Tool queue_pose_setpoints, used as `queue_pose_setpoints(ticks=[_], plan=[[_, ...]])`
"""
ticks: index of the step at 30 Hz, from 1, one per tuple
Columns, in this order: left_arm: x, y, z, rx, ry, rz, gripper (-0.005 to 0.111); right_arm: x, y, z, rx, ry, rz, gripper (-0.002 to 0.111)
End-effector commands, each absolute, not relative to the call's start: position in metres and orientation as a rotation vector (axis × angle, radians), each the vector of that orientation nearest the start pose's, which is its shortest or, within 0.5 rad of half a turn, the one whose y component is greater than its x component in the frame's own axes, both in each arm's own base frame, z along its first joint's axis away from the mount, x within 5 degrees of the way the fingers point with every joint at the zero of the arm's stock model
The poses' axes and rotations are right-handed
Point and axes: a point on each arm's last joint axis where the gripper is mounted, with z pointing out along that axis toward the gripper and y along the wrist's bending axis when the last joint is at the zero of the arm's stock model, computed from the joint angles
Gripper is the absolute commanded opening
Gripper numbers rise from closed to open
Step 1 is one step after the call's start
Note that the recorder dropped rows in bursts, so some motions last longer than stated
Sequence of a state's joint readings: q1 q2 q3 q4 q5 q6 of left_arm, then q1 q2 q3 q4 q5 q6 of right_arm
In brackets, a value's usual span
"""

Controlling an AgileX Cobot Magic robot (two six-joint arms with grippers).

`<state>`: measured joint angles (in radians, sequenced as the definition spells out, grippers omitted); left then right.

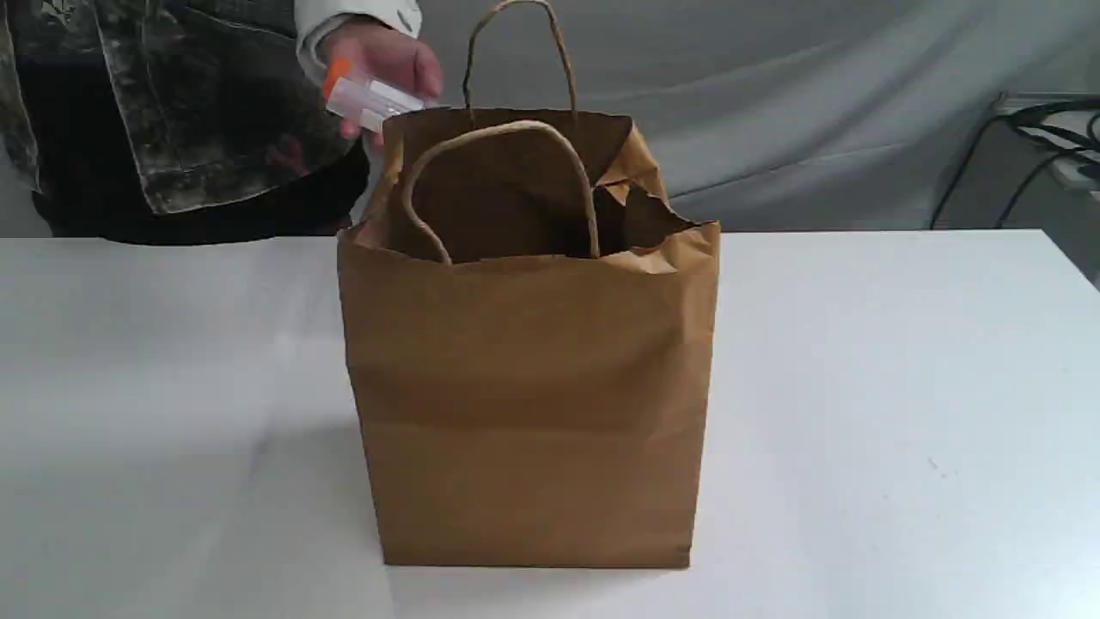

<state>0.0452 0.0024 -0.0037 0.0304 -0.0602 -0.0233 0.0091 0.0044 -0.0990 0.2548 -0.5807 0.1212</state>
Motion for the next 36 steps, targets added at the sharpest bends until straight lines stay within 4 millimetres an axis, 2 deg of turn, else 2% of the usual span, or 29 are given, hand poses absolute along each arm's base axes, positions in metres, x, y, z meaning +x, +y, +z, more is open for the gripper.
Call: queue_pose_setpoints(ticks=[1, 6, 13, 18, 21, 24, 27, 29, 32, 36], plan=[[0.055, 0.002, 0.222, -0.017, 1.383, 0.051, 0.000, 0.029, -0.010, 0.289, 0.223, 0.838, 0.239, 0.000], [0.055, 0.002, 0.223, -0.042, 1.374, 0.022, 0.000, 0.029, -0.009, 0.288, 0.217, 0.851, 0.229, 0.000], [0.053, 0.002, 0.230, -0.273, 1.269, -0.293, 0.000, 0.040, -0.006, 0.274, 0.214, 1.053, 0.243, 0.000], [0.052, 0.002, 0.234, -0.379, 1.200, -0.461, 0.000, 0.042, -0.004, 0.269, 0.217, 1.113, 0.256, 0.000], [0.051, 0.002, 0.237, -0.372, 1.167, -0.471, 0.000, 0.042, -0.004, 0.269, 0.217, 1.113, 0.256, 0.000], [0.048, 0.002, 0.243, -0.405, 1.086, -0.555, 0.000, 0.042, -0.005, 0.269, 0.221, 1.115, 0.259, 0.000], [0.042, 0.000, 0.254, -0.332, 0.963, -0.561, 0.000, 0.042, -0.004, 0.268, 0.222, 1.117, 0.261, 0.000], [0.041, -0.002, 0.259, -0.280, 0.950, -0.546, 0.000, 0.043, -0.004, 0.268, 0.222, 1.128, 0.262, 0.000], [0.032, -0.011, 0.286, -0.096, 0.927, -0.420, 0.001, 0.043, -0.004, 0.266, 0.221, 1.149, 0.264, 0.000], [0.015, -0.012, 0.339, 0.038, 0.925, -0.155, 0.001, 0.045, -0.003, 0.263, 0.221, 1.181, 0.266, 0.000]])
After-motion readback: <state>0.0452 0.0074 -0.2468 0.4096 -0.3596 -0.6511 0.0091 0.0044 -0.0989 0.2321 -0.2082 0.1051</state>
